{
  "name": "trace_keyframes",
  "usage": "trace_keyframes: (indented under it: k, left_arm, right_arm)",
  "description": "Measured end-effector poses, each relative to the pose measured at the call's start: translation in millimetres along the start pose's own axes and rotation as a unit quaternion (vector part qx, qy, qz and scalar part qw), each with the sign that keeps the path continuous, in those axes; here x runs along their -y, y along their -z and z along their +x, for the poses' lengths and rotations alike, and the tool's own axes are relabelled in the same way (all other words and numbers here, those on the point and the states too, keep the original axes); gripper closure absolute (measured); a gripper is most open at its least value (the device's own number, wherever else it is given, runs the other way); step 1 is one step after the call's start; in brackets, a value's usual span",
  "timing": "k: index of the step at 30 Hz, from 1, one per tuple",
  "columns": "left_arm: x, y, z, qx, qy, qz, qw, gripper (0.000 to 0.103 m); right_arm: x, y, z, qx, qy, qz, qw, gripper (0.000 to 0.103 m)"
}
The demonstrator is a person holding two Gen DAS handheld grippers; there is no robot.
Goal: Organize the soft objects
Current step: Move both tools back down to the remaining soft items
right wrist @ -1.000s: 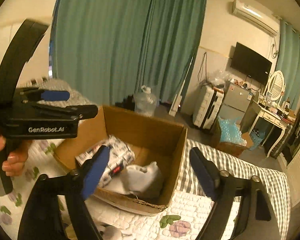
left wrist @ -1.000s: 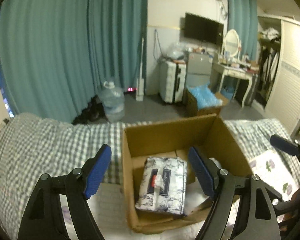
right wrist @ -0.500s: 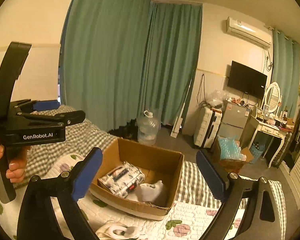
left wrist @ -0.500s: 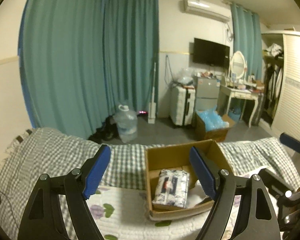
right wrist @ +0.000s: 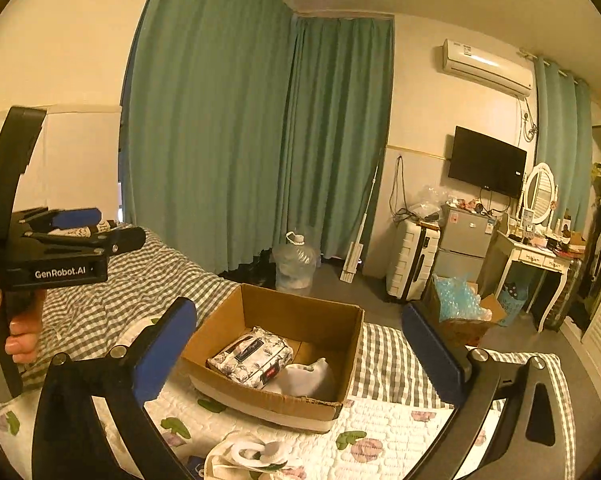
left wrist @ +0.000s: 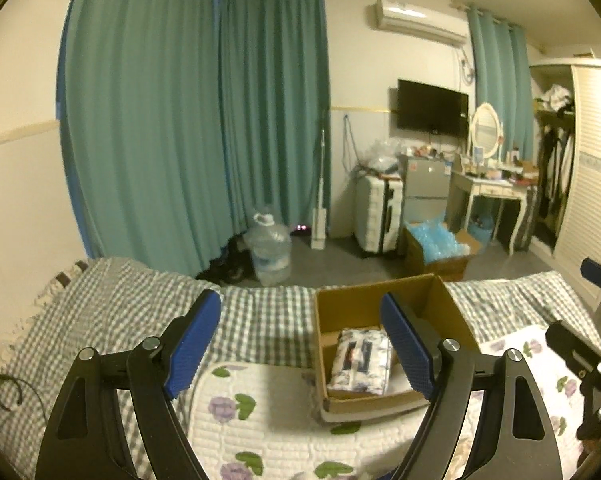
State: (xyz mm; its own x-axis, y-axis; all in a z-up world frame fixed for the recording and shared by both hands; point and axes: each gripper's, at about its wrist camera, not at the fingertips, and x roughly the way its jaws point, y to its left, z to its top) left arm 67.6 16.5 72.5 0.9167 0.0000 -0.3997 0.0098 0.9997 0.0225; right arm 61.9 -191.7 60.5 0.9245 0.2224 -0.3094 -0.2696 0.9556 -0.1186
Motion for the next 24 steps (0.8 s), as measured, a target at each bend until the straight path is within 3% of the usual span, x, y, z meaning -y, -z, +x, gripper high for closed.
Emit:
trace_keyframes:
  k: [10, 14, 18, 24]
  left_arm:
    - [-15, 34, 10, -0.031, 0.012, -0.026, 0.9991, 0.020]
    - [-18, 51, 22, -0.051, 0.001, -0.023, 0.9984, 0.020]
    - [-26, 69, 35, -0.077, -0.007, -0.037, 0.9963, 0.020]
    - [-27, 105, 43, -0.113, -0.013, -0.019, 0.9934, 0.020]
  right_arm:
    - [1, 26, 10, -0.018, -0.002, -0.005, 1.000, 0.000]
    - [2, 49, 16, -0.044, 0.011, 0.008, 0.999, 0.000]
    - [1, 77, 26, -0.081, 0.001, 0.008, 0.997, 0.000]
    - [-1, 116, 37, -0.128, -0.018, 0.005, 0.992, 0.000]
